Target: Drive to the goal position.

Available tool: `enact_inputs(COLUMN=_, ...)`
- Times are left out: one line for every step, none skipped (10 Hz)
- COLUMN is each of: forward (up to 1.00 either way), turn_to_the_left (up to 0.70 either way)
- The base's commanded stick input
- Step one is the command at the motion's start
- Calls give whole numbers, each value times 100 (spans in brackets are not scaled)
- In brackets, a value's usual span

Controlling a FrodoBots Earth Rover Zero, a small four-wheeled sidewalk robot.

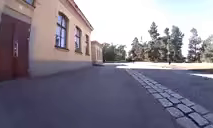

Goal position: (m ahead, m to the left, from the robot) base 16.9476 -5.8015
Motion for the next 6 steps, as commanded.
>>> enact_inputs(forward=68, turn_to_the_left=0)
enact_inputs(forward=68, turn_to_the_left=0)
enact_inputs(forward=68, turn_to_the_left=0)
enact_inputs(forward=68, turn_to_the_left=0)
enact_inputs(forward=68, turn_to_the_left=0)
enact_inputs(forward=68, turn_to_the_left=0)
